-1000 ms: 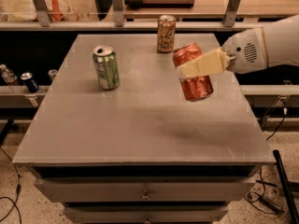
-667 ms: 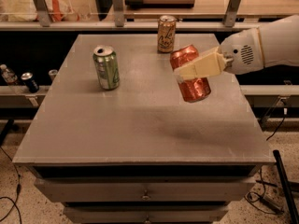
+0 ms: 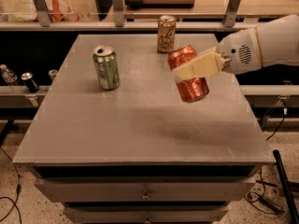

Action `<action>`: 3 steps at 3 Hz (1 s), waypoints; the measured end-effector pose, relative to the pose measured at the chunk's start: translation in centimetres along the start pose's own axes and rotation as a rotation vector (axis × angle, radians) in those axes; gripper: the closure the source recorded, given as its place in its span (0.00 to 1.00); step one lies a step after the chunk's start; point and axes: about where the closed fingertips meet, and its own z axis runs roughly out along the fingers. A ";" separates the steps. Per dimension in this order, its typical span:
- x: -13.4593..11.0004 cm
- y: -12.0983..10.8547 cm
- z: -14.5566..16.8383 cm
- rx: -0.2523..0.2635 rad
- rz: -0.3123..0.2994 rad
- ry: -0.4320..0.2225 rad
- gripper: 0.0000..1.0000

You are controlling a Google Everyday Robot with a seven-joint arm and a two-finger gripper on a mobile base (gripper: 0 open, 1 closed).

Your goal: Place coke can upright

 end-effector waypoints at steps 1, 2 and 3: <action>0.0 -0.5 -0.1 0.011 -0.034 -0.029 1.00; 0.0 -1.4 0.2 -0.015 -0.100 -0.079 1.00; 0.4 -2.5 0.8 -0.078 -0.161 -0.117 1.00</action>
Offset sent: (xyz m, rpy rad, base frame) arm 0.0244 -0.0136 -0.0139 0.0914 -0.2118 0.0783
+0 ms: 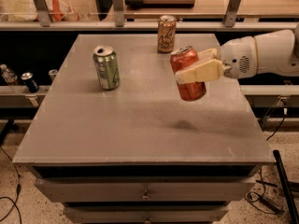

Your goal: Place coke can upright

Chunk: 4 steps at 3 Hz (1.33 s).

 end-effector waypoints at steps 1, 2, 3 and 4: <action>0.9 -0.6 0.1 -0.070 -0.049 -0.048 1.00; 1.9 -1.0 -0.1 -0.122 -0.101 -0.123 1.00; 2.4 -1.1 -0.4 -0.138 -0.137 -0.183 1.00; 2.3 -0.7 -0.9 -0.145 -0.177 -0.230 1.00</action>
Offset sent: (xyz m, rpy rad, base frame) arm 0.0024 -0.0232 -0.0302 0.2102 -0.1774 0.1695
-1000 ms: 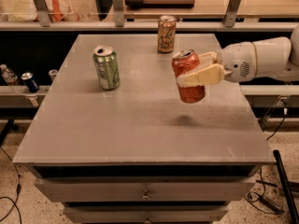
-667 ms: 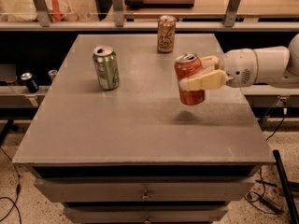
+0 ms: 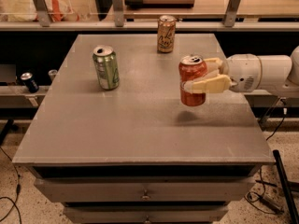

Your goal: Place coke can upright

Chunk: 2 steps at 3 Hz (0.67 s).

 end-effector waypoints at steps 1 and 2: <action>0.3 0.7 -0.3 -0.006 -0.034 -0.039 1.00; 0.9 0.7 -0.2 0.001 -0.043 -0.029 1.00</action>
Offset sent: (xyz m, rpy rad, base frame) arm -0.0106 -0.0089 -0.0077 0.0427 -0.0502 -0.0034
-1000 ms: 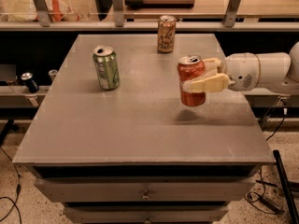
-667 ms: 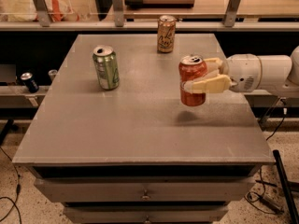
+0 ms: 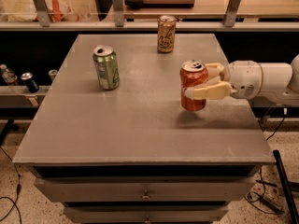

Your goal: Place coke can upright

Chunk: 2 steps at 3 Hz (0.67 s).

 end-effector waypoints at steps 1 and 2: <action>0.6 0.0 0.1 0.011 -0.014 0.008 1.00; 0.7 0.0 0.2 0.020 -0.034 0.004 1.00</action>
Offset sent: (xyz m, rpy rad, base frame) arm -0.0004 -0.0033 -0.0086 -0.0089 -0.0589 -0.0391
